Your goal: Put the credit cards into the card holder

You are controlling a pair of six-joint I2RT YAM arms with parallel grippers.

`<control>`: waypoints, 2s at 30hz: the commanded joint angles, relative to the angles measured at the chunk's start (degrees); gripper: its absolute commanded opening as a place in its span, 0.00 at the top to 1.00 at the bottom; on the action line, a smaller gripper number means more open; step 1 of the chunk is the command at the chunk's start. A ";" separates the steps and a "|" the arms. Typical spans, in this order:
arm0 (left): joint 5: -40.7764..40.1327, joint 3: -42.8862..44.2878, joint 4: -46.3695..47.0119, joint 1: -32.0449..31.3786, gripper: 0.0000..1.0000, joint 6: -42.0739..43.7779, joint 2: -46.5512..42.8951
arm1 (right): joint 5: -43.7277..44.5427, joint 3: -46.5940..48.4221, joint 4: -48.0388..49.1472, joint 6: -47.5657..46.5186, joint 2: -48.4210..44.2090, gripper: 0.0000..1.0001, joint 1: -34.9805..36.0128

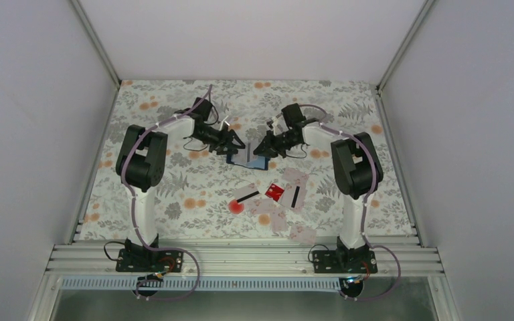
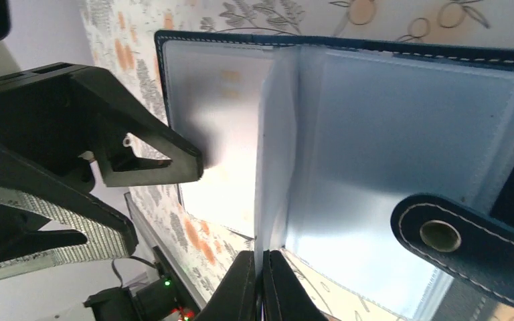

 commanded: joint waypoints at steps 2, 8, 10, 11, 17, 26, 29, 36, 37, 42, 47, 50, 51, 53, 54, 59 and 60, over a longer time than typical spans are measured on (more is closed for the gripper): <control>-7.63 0.96 -4.39 0.10 0.50 3.32 -0.75 | 3.69 4.30 -5.79 -3.04 1.48 0.96 0.82; -21.29 1.73 -7.69 0.22 0.50 5.10 -4.93 | 10.11 9.60 -13.57 -4.59 3.84 0.96 2.16; -25.03 0.89 -7.89 0.40 0.50 5.73 -6.33 | 13.28 11.42 -16.06 -4.71 4.72 0.96 2.82; -26.75 0.22 -7.77 0.52 0.50 5.86 -7.00 | 14.22 12.06 -16.98 -4.80 5.16 0.96 3.20; -30.47 -5.16 -5.89 0.55 0.50 7.01 -8.96 | 20.24 15.78 -21.99 -4.54 6.89 0.96 6.08; -31.16 -9.08 -3.22 0.57 0.55 8.44 -7.62 | 26.68 23.91 -28.43 -3.18 9.06 0.89 9.37; -30.67 -9.73 -2.72 0.62 0.56 8.83 -7.19 | 26.23 26.00 -29.00 -3.18 9.98 0.83 10.35; -28.76 -11.86 -1.25 0.56 0.58 9.58 -6.59 | 24.67 30.12 -28.99 -2.46 12.86 0.67 12.62; -28.39 -12.21 -1.10 0.54 0.59 9.71 -6.65 | 24.47 30.82 -28.99 -2.20 13.27 0.64 12.93; -27.79 -13.26 -0.75 0.58 0.59 10.02 -7.60 | 20.64 32.41 -26.44 -1.30 14.46 0.59 13.81; -28.63 -13.94 -0.95 1.02 0.59 10.19 -9.97 | 14.14 31.92 -21.91 -1.70 15.03 0.57 13.90; -30.78 -14.10 -1.78 1.27 0.59 10.75 -12.18 | 12.36 33.44 -21.54 -2.75 14.80 0.57 13.86; -31.69 -14.16 -2.12 1.29 0.59 11.00 -13.16 | 12.21 34.45 -22.03 -3.27 14.76 0.56 13.86; -33.46 -14.77 -2.51 1.29 0.58 11.39 -15.17 | 12.43 36.35 -23.26 -4.40 14.07 0.55 13.79; -34.24 -15.06 -2.64 1.29 0.57 11.66 -16.55 | 12.84 37.01 -23.91 -4.94 13.59 0.55 13.64; -37.85 -15.72 -3.14 1.30 0.54 12.93 -21.73 | 20.01 37.37 -28.18 -6.75 9.08 0.51 13.27; -38.65 -15.46 -3.35 1.30 0.54 13.07 -22.63 | 22.41 36.73 -29.64 -6.76 7.78 0.50 13.29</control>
